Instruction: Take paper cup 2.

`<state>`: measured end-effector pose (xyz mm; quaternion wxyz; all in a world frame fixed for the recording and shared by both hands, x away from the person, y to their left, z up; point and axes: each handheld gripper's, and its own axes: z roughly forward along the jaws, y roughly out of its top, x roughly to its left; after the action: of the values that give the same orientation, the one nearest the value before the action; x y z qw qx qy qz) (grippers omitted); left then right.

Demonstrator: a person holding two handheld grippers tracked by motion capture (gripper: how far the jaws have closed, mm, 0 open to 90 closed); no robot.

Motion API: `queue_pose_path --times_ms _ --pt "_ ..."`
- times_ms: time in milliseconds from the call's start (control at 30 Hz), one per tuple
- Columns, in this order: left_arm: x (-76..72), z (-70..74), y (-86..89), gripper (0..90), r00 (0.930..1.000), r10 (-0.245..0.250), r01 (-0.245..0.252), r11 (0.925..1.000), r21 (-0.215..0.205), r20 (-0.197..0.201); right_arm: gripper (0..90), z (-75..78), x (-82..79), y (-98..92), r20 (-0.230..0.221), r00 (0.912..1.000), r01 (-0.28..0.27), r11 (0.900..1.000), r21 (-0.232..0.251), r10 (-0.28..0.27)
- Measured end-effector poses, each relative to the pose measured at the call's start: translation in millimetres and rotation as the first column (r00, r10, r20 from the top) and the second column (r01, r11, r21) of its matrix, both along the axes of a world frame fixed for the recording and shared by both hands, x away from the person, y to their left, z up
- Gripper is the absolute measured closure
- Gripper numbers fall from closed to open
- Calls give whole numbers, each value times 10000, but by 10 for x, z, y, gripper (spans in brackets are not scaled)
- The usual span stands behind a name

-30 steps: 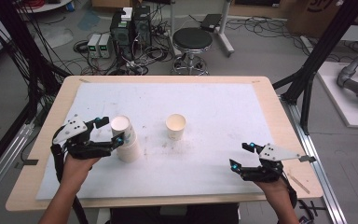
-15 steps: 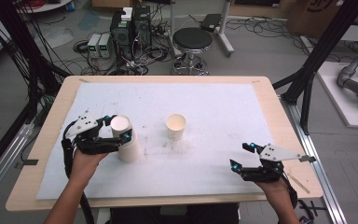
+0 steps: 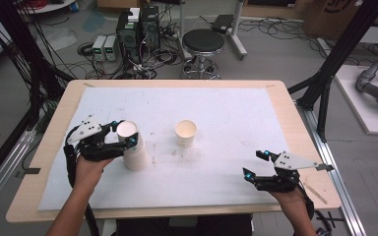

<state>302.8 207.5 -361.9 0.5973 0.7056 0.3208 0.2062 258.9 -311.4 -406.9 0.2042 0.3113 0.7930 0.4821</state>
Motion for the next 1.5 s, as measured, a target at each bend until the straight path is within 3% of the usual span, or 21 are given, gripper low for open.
queue_pose_path --times_ms 200,433,667,867,1133,1300,1500 --pt "-15 103 3 330 9997 -38 41 9999 -155 226 222 2 -1 0 8 10000 2 10000 -11 -2" --pt "-44 352 19 332 9975 -206 241 9984 -515 677 222 9 -2 2 20 10000 -7 10000 8 7" --pt "-50 635 37 337 9921 -493 641 9897 -1279 1154 222 13 -1 7 28 10000 -39 10000 10 39" --pt "-79 786 -26 339 9850 -807 1045 9823 -1554 1523 222 8 3 10 24 10000 -36 10000 18 36" --pt "-162 773 -262 340 9731 -1553 1833 9694 -1633 1701 222 14 1 25 11 10000 -71 10000 67 71" --pt "-189 658 -440 340 9650 -2092 2325 9614 -1469 1583 222 11 10 51 -36 9999 -144 9999 80 144" --pt "-193 508 -584 342 9621 -2375 2565 9550 -1487 1341 222 23 31 107 -17 9993 -361 9993 69 361"
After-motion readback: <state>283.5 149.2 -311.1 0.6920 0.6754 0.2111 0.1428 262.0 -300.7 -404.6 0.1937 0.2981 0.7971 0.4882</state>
